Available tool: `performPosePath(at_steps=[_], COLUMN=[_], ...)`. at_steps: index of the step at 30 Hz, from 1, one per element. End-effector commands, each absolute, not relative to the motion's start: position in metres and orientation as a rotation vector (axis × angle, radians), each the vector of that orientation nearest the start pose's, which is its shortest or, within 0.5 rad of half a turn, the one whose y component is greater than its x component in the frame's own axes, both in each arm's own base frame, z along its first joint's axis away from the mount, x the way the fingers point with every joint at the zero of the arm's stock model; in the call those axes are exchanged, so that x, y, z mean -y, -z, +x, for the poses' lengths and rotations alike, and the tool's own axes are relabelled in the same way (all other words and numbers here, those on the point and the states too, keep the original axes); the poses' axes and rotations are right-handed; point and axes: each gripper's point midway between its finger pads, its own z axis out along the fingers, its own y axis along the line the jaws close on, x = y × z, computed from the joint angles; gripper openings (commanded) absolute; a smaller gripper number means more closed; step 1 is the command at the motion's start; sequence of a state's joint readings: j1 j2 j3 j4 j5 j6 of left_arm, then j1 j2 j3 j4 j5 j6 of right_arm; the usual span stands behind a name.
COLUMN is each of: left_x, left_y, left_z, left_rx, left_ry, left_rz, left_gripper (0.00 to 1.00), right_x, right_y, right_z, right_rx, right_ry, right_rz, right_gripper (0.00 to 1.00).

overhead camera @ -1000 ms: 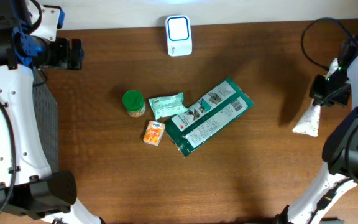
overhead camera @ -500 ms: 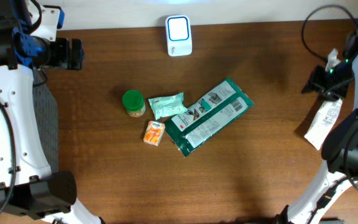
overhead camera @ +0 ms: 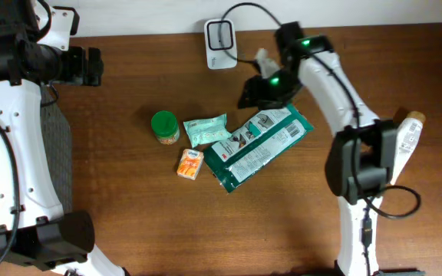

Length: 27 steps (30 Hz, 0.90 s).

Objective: Scan the item barcode
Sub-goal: 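Reach the right gripper to the mint wipes pack and grasp it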

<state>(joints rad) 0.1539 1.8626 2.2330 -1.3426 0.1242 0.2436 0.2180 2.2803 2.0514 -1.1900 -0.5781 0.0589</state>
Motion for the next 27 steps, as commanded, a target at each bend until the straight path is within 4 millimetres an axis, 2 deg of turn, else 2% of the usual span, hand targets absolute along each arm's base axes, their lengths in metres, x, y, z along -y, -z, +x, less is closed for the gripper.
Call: performPosePath(at_steps=[1,8,13,15,18,21,23,26,27], left_x=[-0.047,-0.047,-0.047,-0.047,-0.047,-0.047,-0.047,-0.047,-0.047], left_y=[-0.313,-0.313,-0.313,-0.313,-0.313,-0.313,-0.313,-0.313,-0.313], left_z=[0.438,0.438,0.438,0.438,0.438,0.438,0.438,0.438,0.438], left_rx=[-2.513,-2.513,-2.513,-2.513,-2.513,-2.513,-2.513,-2.513,-2.513], left_ry=[0.005,0.004,0.004,0.004,0.004,0.004,0.004,0.004,0.004], left_rz=[0.169,0.169,0.169,0.169,0.169,0.169,0.169,0.169,0.169], left_gripper=[0.99,0.99,0.99,0.99,0.99,0.99,0.99,0.99,0.99], right_x=[-0.228,-0.264,-0.278,-0.279,-0.278,-0.278,-0.278,-0.272,-0.269], right_y=[-0.084,-0.038,-0.009,-0.002,-0.001,-0.007,-0.022,-0.085,-0.116], right_z=[0.442,0.435,0.432,0.430,0.429,0.432,0.435,0.448,0.451], right_rx=[-2.930,-2.960,-3.002,-3.017,-3.021,-2.998,-2.951,-2.790,-2.708], right_ry=[-1.024,-1.023,-1.032,-1.038,-1.039,-1.107,-1.189,-1.330,-1.376], right_rz=[-0.330,-0.440,-0.399,-0.386,-0.386,-0.373,-0.396,-0.444,-0.490], right_gripper=[0.64,0.64,0.54,0.43,0.19,0.11,0.09,0.04,0.04])
